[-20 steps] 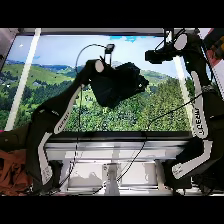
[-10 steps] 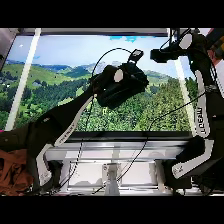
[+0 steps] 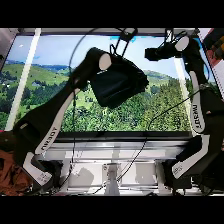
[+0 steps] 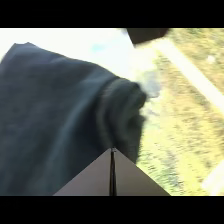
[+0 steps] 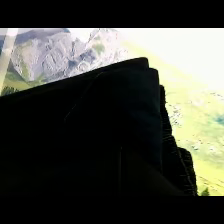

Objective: Fold the clothes and pants, and hang the long-sleeved shirts on hangers.

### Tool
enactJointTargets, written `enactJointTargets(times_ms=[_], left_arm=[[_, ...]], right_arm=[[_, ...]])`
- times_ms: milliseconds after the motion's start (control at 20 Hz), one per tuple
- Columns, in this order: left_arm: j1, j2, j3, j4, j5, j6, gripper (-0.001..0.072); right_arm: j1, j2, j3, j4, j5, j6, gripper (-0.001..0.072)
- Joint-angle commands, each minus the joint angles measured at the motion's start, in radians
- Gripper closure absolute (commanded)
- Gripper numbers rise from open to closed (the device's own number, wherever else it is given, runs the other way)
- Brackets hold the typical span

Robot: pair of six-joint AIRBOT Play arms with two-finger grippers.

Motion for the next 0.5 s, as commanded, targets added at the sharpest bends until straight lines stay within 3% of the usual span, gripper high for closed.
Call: enactJointTargets(times_ms=[0, 100, 150, 200, 450], left_arm=[[0.037, 0.042, 0.000, 0.016, -0.085, -0.002, 0.0689], [0.047, 0.044, 0.000, 0.016, -0.126, -0.002, 0.0689], [0.047, 0.044, 0.000, 0.017, -0.148, -0.002, 0.0689], [0.050, 0.044, 0.000, 0.017, -0.167, -0.002, 0.0689], [0.050, 0.044, 0.000, 0.016, -0.195, -0.002, 0.0689]], right_arm=[[0.026, -0.091, 0.001, 0.058, 0.052, -0.039, 0.0659], [0.039, -0.128, 0.001, -0.018, 0.056, -0.050, 0.0636], [0.042, -0.137, 0.001, -0.053, 0.055, -0.073, 0.0366], [0.041, -0.138, 0.001, -0.067, 0.048, -0.075, 0.0156], [0.041, -0.140, 0.014, -0.201, 0.045, -0.142, 0.0154]])
